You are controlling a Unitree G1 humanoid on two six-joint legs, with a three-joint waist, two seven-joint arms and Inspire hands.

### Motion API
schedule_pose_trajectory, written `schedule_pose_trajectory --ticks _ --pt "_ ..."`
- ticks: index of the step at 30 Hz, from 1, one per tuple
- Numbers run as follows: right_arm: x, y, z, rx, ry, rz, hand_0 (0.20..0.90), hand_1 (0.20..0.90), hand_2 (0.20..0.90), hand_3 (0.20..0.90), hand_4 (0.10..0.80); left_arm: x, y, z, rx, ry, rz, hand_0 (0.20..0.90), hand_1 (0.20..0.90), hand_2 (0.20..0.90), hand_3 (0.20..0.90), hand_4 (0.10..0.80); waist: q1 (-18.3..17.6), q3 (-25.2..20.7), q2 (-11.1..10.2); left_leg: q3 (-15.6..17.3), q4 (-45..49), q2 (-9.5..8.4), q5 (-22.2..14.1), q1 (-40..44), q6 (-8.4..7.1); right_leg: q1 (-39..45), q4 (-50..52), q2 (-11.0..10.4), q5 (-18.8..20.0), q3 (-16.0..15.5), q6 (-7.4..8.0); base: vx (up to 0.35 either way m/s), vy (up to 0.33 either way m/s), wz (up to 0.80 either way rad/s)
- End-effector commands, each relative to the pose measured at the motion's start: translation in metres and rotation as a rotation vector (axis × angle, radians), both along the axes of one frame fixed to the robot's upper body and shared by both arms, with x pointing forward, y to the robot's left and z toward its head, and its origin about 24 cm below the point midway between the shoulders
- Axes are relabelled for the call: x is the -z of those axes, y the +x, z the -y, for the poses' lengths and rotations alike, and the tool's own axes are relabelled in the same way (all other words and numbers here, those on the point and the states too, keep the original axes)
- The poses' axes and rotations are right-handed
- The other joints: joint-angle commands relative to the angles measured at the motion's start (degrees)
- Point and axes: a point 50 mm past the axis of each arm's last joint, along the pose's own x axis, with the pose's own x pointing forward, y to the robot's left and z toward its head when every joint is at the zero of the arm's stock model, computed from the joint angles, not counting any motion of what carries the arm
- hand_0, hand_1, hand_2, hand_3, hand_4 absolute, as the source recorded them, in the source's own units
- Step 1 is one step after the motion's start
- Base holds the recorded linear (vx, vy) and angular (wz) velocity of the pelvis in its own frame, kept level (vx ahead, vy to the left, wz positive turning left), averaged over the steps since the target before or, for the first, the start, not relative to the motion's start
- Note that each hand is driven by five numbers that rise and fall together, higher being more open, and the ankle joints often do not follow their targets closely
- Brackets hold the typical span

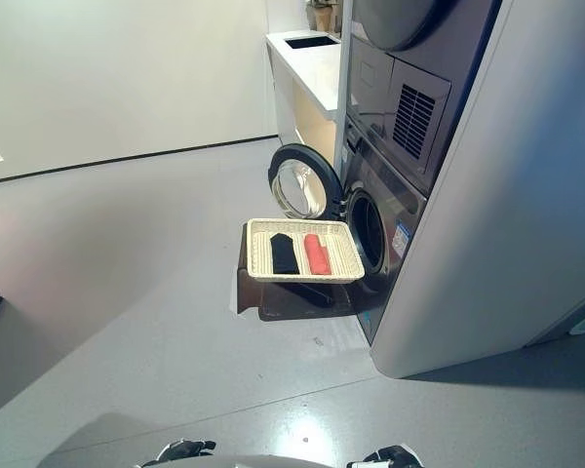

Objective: Pick up the clothes and place them into the washing machine

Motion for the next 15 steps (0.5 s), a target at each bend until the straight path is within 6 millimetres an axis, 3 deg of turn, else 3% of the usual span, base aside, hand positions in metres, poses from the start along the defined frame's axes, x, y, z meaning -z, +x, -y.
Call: schedule_pose_trajectory --ticks 1,15 --pt "-0.0006 0.0125 -0.0025 -0.005 0.005 0.013 0.900 0.900 0.900 0.900 0.800 -0.0035 0.0174 -0.0071 -0.041 0.023 0.034 0.900 0.900 0.900 0.900 0.800 0.82 -2.14 -3.70 -2.63 -0.51 -2.68 -1.21 -0.88 -2.78 -1.51 -0.35 -1.01 2.71 1.41 3.36 0.000 0.000 0.00" --pt "-0.0016 0.0156 0.0002 -0.010 -0.001 0.007 0.900 0.900 0.900 0.900 0.800 -0.0035 0.0184 -0.0063 -0.026 0.023 0.029 0.900 0.900 0.900 0.900 0.800 0.56 -1.52 -3.28 -2.18 -0.51 -3.66 -1.80 -1.19 -1.79 -2.14 -0.35 -1.86 3.03 2.11 3.67 0.006 0.014 0.00"
